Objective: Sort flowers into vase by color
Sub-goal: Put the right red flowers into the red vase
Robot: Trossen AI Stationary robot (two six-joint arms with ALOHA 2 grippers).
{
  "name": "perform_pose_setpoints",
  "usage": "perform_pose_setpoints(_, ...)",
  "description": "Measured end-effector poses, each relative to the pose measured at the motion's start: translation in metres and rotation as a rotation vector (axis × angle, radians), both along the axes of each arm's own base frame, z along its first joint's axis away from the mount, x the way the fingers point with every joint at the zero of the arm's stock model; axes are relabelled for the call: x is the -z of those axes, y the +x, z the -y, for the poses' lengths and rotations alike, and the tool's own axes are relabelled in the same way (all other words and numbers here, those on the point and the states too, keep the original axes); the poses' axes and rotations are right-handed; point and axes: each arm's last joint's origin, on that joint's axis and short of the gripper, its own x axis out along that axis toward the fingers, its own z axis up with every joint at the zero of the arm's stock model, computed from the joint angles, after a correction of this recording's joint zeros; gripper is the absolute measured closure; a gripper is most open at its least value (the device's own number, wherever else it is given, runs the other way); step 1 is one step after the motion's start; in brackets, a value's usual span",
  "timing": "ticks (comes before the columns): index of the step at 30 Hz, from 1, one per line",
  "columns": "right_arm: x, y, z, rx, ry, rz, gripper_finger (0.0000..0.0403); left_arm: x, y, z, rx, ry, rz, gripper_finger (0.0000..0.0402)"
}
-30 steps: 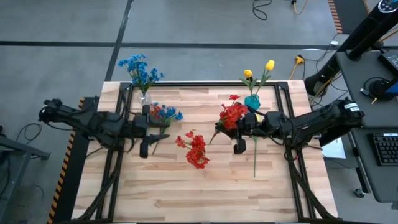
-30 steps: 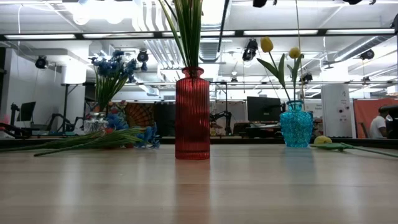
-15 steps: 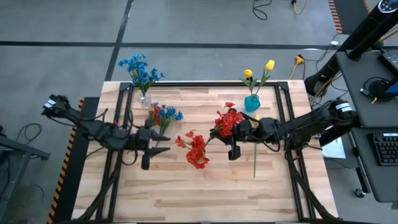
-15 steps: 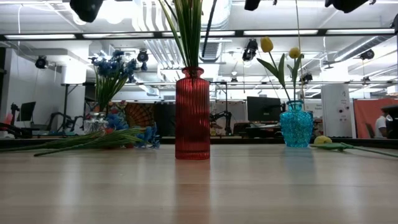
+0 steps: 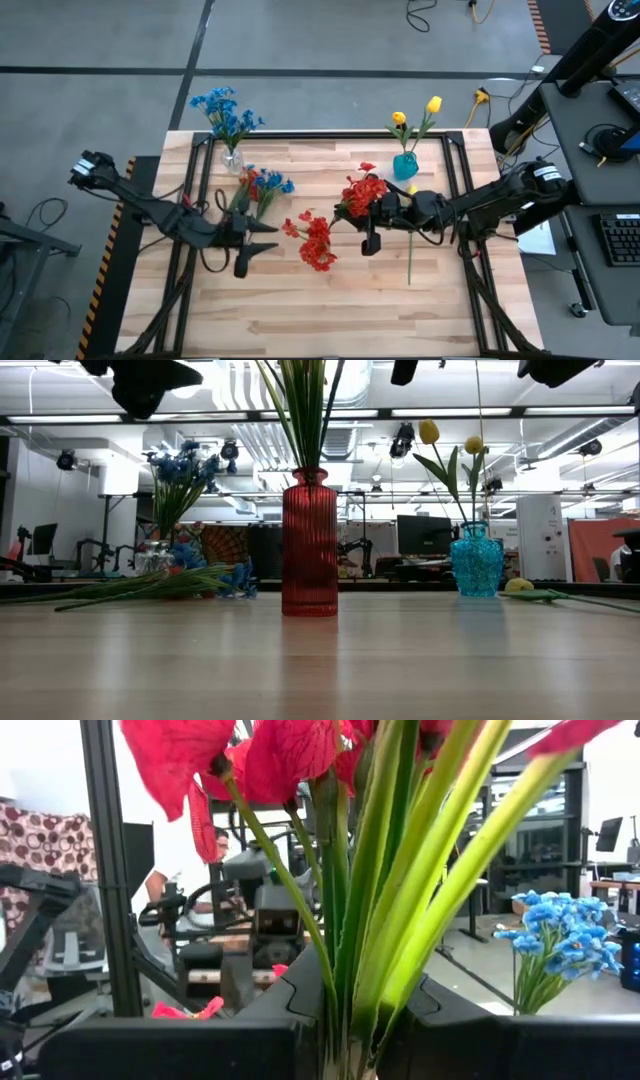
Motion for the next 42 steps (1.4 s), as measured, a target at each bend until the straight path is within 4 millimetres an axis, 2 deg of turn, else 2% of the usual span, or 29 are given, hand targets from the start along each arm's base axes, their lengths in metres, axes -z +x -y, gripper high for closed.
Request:
perform_pose_setpoints(9, -0.001, -0.001, 0.000, 0.001, -0.002, 0.005, 0.0360, 0.048, 0.025, 0.023, -0.035, 0.060, -0.053, 0.0237)
perform_pose_setpoints(14, -0.001, -0.001, 0.000, -0.002, -0.001, 0.004, 0.0360, 0.069, 0.032, 0.034, -0.094, 0.104, -0.043, 0.0208)
perform_pose_setpoints(20, -0.001, -0.001, 0.000, -0.003, 0.000, 0.002, 0.0360, 0.091, 0.036, 0.038, -0.142, 0.134, -0.022, 0.0165)
perform_pose_setpoints(27, -0.001, -0.001, -0.001, -0.008, -0.001, 0.000, 0.0360, 0.124, 0.052, 0.046, -0.252, 0.179, -0.017, 0.0141)
perform_pose_setpoints(35, -0.001, -0.001, -0.001, -0.008, -0.001, -0.002, 0.0360, 0.147, 0.067, 0.054, -0.263, 0.155, 0.011, 0.0135)
perform_pose_setpoints(42, -0.001, -0.001, -0.001, -0.008, -0.002, -0.007, 0.0360, 0.158, 0.074, 0.049, -0.293, 0.149, 0.017, 0.0135)
